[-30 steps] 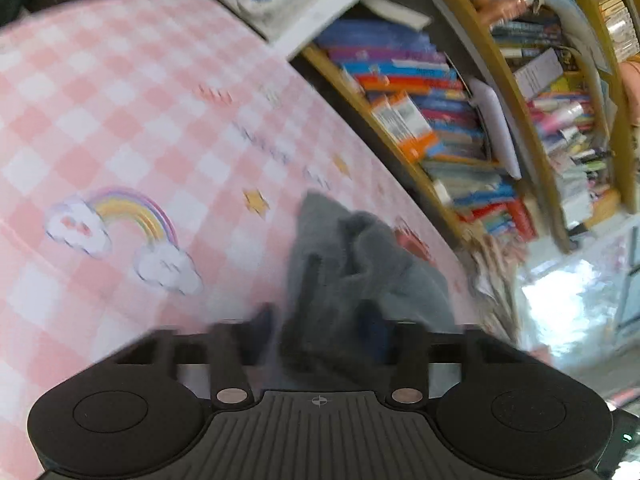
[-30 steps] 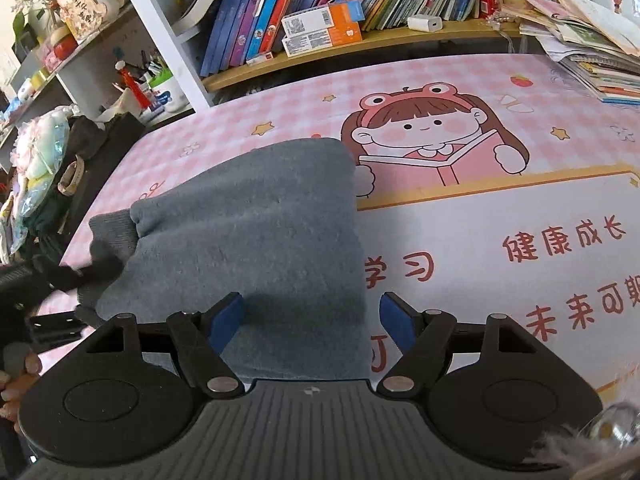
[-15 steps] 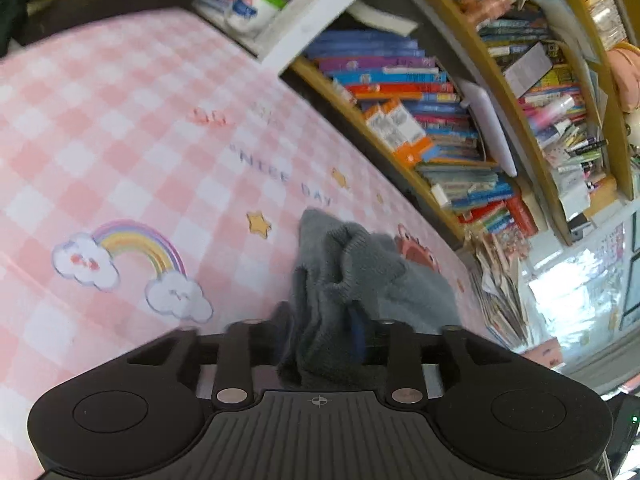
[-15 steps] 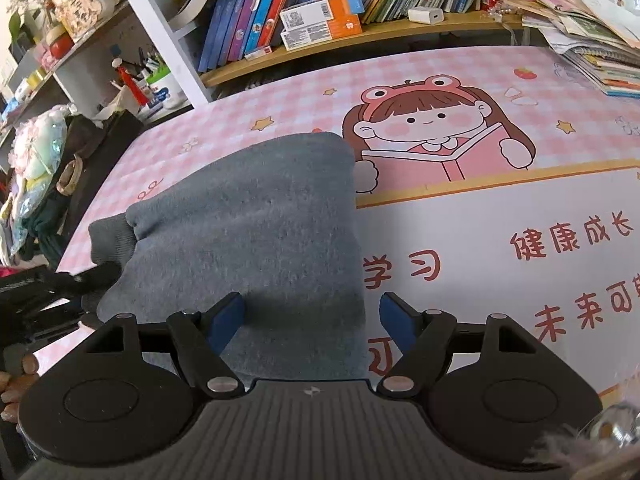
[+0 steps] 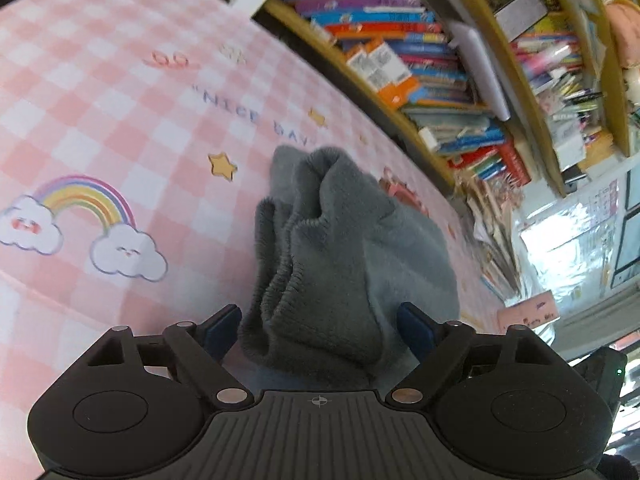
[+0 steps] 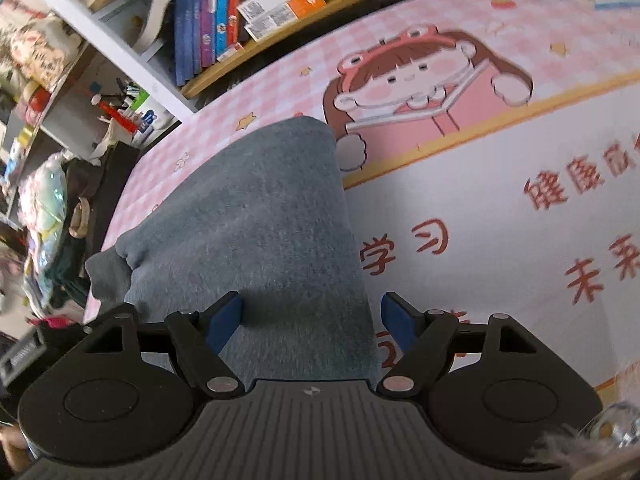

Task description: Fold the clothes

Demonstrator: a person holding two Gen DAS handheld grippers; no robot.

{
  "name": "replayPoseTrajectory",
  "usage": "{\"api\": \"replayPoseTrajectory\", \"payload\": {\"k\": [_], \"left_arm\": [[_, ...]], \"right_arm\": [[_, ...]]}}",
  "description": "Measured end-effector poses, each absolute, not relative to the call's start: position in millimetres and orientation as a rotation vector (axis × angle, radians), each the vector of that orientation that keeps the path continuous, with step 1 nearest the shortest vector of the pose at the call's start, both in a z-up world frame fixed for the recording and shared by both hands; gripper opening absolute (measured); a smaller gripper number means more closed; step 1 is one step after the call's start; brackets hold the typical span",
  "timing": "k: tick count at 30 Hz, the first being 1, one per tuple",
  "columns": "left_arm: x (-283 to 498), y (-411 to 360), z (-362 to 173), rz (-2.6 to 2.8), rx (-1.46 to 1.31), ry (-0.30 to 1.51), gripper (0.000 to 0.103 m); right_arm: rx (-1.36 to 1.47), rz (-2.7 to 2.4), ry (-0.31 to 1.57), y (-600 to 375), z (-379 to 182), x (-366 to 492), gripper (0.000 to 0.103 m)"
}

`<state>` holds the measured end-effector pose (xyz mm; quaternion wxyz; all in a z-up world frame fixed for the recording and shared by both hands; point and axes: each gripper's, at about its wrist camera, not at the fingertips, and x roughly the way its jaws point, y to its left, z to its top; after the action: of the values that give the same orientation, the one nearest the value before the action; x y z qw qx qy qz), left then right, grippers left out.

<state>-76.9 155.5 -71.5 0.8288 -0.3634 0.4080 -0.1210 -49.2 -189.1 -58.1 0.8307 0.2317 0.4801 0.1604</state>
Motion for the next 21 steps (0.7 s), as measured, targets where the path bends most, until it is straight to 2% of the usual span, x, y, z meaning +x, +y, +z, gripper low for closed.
{"api": "replayPoseTrajectory", "payload": {"k": [2,3,4,6,8,10,13,15,17,21], "left_arm": [[-71,152,-78,-0.269,-0.783,0.907,0.081],[-68,150,-81,-0.274,-0.788,0.925,0.072],[-66,149,-81,-0.276,-0.788,0.928,0.067],[-67,146,-76,-0.279,-0.749,0.92,0.054],[-70,141,-66,-0.281,-0.698,0.888,0.05],[-70,137,-57,-0.284,-0.65,0.867,0.05],[-64,140,-66,-0.278,-0.684,0.915,0.052],[-64,143,-71,-0.275,-0.708,0.927,0.059],[-62,145,-73,-0.276,-0.723,0.932,0.061],[-59,148,-81,-0.282,-0.764,0.943,0.066]], "right_arm": [[0.496,0.353,1.023,-188,-58,-48,0.071],[0.499,0.359,1.026,-187,-58,-47,0.064],[0.501,0.365,1.028,-186,-58,-47,0.061],[0.456,0.387,0.99,-182,-50,-51,0.043],[0.38,0.415,0.924,-176,-37,-58,0.038],[0.329,0.446,0.883,-171,-29,-64,0.037],[0.359,0.434,0.936,-175,-37,-57,0.039],[0.386,0.417,0.97,-179,-44,-52,0.049],[0.415,0.406,0.992,-182,-49,-47,0.055],[0.458,0.409,1.022,-183,-59,-39,0.06]]}}
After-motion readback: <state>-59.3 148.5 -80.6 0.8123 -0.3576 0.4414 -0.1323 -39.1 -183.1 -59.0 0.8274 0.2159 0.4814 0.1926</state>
